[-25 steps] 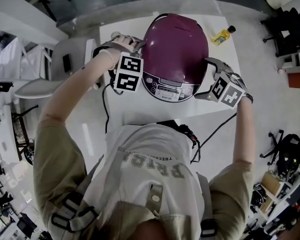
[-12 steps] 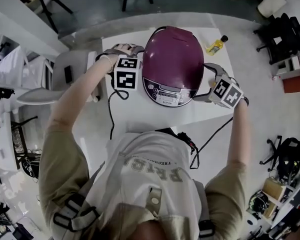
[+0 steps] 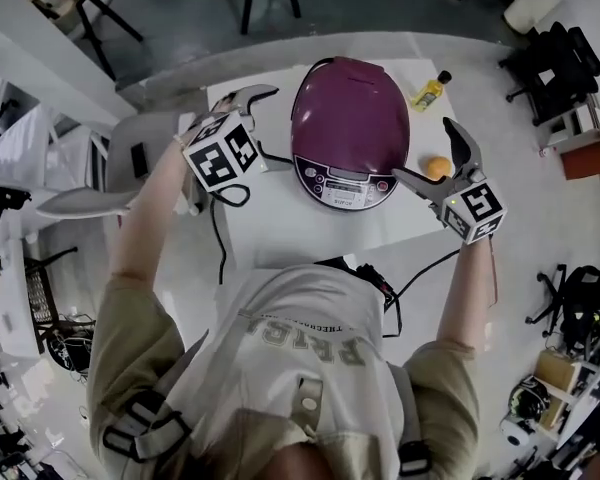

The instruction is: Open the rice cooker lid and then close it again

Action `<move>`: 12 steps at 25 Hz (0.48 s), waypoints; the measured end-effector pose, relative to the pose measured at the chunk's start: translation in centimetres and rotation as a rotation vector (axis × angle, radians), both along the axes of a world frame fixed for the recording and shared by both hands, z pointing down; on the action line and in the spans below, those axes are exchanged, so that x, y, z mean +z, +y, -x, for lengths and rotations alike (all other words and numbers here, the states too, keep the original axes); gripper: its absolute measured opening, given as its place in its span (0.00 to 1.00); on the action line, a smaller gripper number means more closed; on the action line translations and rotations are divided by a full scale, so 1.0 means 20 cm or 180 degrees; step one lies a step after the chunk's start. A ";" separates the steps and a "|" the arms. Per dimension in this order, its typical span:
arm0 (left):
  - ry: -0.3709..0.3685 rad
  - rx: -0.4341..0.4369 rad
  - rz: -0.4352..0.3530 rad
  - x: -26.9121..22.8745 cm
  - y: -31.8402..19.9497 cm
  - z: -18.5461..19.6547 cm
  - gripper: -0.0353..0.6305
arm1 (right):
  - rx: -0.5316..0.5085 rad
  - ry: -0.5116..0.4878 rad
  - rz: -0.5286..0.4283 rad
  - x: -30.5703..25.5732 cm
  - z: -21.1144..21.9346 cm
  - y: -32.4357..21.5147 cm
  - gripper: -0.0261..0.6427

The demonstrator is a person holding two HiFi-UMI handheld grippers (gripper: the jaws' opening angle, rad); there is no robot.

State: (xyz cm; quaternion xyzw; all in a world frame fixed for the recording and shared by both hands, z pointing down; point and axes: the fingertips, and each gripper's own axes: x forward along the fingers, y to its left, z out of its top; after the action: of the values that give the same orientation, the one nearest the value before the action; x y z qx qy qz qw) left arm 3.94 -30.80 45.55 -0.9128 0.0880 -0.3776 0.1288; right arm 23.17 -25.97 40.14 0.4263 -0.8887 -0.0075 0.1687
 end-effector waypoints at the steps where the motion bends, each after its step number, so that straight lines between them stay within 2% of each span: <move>1: 0.0185 -0.0078 0.0001 -0.04 0.00 0.01 0.94 | 0.0120 -0.0062 -0.0109 -0.02 0.00 0.01 0.90; 5: 0.0876 -0.0444 -0.0122 -0.17 -0.01 0.02 0.94 | 0.0612 -0.0195 -0.0514 -0.07 0.01 0.06 0.90; 9: 0.1472 -0.0871 -0.0247 -0.27 0.01 0.00 0.92 | 0.0995 -0.0284 -0.0788 -0.10 0.06 0.12 0.89; 11: 0.1728 -0.1009 -0.0232 -0.29 0.04 -0.01 0.88 | 0.1170 -0.0420 -0.0882 -0.12 0.07 0.14 0.88; 12: 0.1869 -0.1050 -0.0148 -0.30 0.07 -0.02 0.86 | 0.1261 -0.0494 -0.0910 -0.12 0.07 0.15 0.87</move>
State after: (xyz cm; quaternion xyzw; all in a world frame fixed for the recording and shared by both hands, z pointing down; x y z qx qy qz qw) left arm 4.40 -29.38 39.51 -0.9528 0.2765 -0.1122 0.0559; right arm 21.69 -22.88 37.76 0.6110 -0.7879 -0.0671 0.0362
